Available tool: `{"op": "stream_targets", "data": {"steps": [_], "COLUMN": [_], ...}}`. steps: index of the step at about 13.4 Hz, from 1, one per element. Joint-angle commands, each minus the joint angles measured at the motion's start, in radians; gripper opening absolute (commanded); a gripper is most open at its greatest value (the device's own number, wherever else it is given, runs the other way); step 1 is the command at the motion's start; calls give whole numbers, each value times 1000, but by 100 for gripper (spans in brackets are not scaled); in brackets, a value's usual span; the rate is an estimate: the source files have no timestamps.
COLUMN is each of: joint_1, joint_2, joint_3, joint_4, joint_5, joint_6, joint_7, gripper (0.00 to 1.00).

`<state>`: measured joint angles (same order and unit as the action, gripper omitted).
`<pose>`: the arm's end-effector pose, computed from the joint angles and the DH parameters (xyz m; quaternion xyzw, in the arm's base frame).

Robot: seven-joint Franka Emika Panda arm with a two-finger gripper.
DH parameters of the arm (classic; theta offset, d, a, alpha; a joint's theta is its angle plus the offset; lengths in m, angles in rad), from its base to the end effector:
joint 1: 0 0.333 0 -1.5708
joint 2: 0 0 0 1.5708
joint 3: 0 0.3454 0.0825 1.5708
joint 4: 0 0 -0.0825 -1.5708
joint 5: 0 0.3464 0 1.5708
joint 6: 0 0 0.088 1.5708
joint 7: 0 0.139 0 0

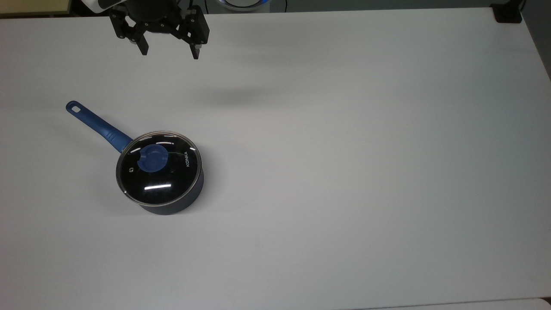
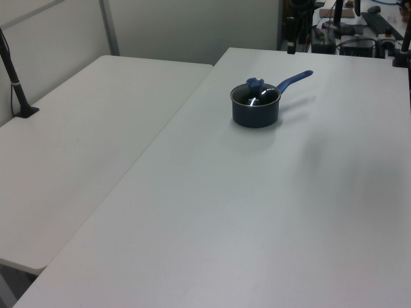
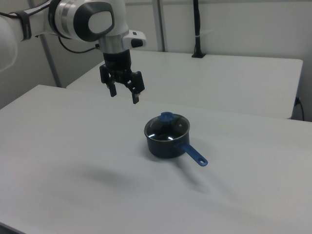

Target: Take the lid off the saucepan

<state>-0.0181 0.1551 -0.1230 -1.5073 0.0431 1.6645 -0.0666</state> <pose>0.5712 -0.0700 0.5738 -0.9992 0.0385 -0.0029 0.0118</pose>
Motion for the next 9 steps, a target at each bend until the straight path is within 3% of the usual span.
{"op": "stream_targets", "data": {"steps": [1,9], "joint_1": [9,10], "joint_2": [-22,-25], "joint_3": [-6,-4], "joint_4": [-11,-13], "joint_5": [7,-2], "joint_6": [-12,-19], "joint_7": [4,13], "gripper": [100,100]}}
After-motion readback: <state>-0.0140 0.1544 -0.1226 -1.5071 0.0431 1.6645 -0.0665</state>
